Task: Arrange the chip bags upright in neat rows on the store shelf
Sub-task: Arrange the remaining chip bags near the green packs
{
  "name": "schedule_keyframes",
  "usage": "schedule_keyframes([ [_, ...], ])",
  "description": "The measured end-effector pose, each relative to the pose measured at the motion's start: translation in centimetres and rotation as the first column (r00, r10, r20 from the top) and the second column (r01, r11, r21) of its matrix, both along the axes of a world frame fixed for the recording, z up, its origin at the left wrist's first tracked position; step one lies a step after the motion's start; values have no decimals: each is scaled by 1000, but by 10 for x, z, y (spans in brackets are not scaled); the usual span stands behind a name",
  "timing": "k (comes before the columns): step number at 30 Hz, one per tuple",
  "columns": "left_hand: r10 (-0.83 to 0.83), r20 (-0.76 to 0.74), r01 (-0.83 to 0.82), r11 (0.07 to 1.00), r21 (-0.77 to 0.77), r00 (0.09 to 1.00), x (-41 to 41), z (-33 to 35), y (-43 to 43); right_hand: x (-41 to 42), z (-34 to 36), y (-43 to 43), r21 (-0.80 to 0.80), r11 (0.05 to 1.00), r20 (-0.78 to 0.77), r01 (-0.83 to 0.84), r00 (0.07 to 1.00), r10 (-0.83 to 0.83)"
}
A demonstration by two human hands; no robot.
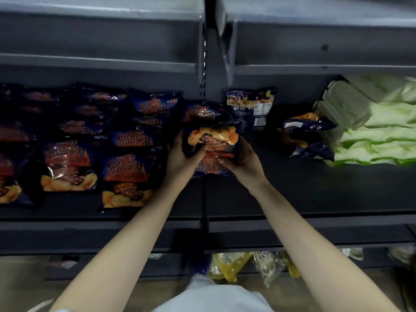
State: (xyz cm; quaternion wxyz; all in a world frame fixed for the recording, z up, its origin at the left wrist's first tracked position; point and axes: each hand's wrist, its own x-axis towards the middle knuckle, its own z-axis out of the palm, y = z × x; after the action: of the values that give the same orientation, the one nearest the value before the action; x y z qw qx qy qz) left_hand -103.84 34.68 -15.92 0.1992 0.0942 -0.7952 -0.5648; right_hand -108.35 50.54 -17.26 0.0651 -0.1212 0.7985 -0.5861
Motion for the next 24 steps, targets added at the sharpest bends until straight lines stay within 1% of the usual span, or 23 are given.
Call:
schedule_keyframes([
  [4,36,-18,-36,999,22,999,3,0,-9,0,4,-17,17,998,-4,52,999,-52],
  [6,64,-26,-63,998,18,998,9,1,-9,1,15,-18,58,993,-52,101,994,-98],
  [7,80,-63,-82,996,-32,995,13,2,-9,1,22,-16,98,988,-124,122,986,-109],
  [8,88,-113,-101,989,-106,990,17,4,-8,0,31,-13,150,979,-226,136,969,-100],
  [10,64,-215,-118,961,-252,974,23,9,-5,-5,51,-6,272,952,-402,143,915,-23],
  [12,46,-288,-148,928,-342,957,24,16,-3,-15,67,0,385,912,-461,138,885,61],
  [14,75,-318,-192,914,-356,945,19,19,-2,-21,81,4,454,883,-478,119,869,129],
  [17,118,-292,-218,915,-340,949,11,22,-3,-26,93,7,553,826,-476,106,854,209],
  [19,86,-276,-189,909,-373,957,7,23,-2,-27,93,7,641,761,-456,101,848,271],
  [20,53,-258,-155,906,-394,965,5,25,-2,-26,91,7,660,744,-463,98,834,301],
  [21,16,-216,-102,914,-394,976,3,27,-2,-25,89,7,661,745,-482,89,811,331],
  [22,-35,-147,-20,934,-358,989,2,31,-2,-23,87,6,648,759,-500,65,788,359],
  [24,-170,-7,166,969,-185,985,1,35,0,-19,84,5,614,790,-492,-8,778,390],
])
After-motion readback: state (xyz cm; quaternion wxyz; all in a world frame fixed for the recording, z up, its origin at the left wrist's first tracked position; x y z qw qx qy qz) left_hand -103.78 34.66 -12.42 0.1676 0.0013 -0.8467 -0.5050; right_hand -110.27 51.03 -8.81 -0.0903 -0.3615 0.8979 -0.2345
